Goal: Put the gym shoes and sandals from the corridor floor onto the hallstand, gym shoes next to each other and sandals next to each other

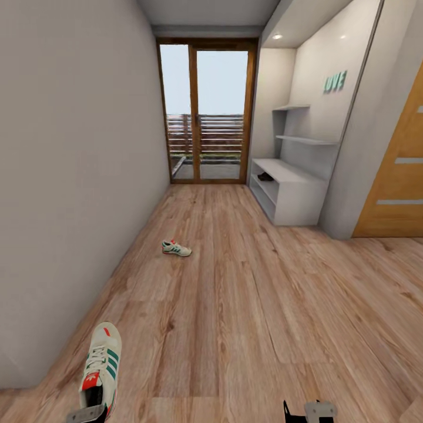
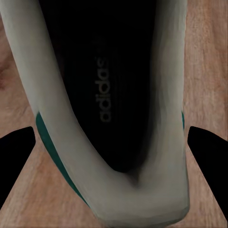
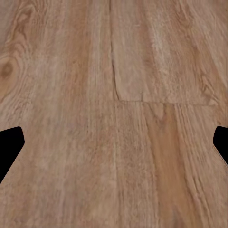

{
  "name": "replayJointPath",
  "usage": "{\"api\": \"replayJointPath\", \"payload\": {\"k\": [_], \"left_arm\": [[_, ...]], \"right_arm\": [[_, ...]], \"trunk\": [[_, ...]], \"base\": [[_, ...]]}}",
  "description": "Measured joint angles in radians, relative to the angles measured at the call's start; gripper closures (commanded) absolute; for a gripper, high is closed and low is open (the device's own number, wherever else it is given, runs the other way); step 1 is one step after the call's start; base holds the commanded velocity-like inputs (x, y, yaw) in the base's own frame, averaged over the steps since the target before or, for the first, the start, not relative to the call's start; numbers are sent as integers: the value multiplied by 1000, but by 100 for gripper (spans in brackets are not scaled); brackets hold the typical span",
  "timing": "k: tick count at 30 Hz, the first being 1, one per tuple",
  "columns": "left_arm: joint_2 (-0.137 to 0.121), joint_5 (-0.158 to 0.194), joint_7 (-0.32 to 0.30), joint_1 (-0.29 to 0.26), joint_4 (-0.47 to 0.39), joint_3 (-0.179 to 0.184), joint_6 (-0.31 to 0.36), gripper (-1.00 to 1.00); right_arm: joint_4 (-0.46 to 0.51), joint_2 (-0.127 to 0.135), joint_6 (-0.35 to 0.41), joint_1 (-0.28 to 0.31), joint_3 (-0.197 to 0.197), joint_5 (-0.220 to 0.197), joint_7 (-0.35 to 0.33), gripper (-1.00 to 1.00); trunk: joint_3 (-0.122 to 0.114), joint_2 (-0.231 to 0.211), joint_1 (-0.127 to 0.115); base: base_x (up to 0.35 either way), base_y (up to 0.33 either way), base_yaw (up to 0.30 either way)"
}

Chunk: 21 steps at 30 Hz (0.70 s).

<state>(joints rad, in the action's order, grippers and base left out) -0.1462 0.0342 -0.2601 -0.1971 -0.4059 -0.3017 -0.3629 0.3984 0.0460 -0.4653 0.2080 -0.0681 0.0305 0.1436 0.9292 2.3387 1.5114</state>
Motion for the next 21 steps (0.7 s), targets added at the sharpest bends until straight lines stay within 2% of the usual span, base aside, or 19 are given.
{"api": "replayJointPath", "payload": {"k": [21], "left_arm": [[0, 0, 0, 0, 0, 0, 0, 100]], "right_arm": [[0, 1, 0, 0, 0, 0, 0, -100]], "trunk": [[0, 0, 0]], "base": [[339, -82, 0]]}}
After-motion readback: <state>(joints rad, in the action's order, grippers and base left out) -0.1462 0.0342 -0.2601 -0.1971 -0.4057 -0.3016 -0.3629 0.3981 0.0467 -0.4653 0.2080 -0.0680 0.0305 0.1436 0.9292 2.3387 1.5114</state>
